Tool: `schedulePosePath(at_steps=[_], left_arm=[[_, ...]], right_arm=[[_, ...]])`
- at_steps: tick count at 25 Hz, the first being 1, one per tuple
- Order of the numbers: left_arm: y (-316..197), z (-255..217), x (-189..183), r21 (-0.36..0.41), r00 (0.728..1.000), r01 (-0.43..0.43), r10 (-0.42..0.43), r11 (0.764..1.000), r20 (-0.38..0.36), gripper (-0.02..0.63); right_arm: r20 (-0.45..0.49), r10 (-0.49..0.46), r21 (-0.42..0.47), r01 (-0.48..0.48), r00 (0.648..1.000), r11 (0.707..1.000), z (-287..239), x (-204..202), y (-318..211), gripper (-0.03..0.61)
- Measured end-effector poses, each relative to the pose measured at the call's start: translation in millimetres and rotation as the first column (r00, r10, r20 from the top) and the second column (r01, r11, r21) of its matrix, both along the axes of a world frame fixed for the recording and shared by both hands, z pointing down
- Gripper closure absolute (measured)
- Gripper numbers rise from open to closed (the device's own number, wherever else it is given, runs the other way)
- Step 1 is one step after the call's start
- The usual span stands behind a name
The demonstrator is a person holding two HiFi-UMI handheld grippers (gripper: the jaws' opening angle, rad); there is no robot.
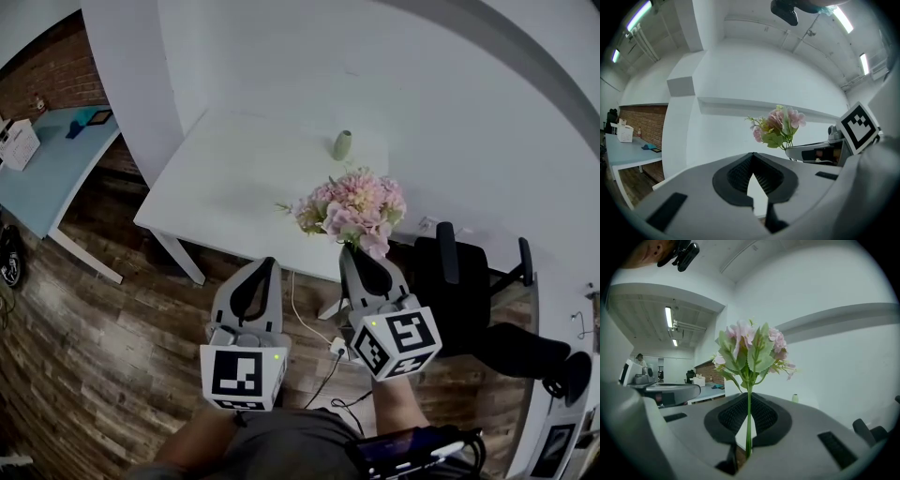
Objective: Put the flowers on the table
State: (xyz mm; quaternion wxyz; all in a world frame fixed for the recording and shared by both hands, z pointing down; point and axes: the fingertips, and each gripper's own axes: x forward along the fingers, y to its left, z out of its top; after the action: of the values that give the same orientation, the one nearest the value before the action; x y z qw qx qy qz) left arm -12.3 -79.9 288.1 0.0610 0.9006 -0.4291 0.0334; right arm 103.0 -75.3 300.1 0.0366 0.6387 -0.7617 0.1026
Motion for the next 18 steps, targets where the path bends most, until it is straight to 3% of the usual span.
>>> schedulePosePath(at_steps=[4, 12, 18], left_arm=[[-35, -3, 8, -0.006, 1.0, -0.025, 0.024, 1.0, -0.02, 0.606], [-48, 15, 15, 0.015, 0.996, -0.093, 0.093, 0.996, -0.012, 0.606], [-80, 28, 46, -0.004, 0.992, -0.13, 0.13, 0.992, -0.006, 0.606]], right_arm=[[-0.021, 0.014, 0.009, -0.014, 1.0, 1.0, -12, 5, -34, 0.56], [-0.029, 0.076, 0.024, -0.076, 0.997, 0.997, -2, 14, -42, 0.56], [-0.015, 0.108, 0.017, -0.108, 0.994, 0.994, 12, 43, -70, 0.56]])
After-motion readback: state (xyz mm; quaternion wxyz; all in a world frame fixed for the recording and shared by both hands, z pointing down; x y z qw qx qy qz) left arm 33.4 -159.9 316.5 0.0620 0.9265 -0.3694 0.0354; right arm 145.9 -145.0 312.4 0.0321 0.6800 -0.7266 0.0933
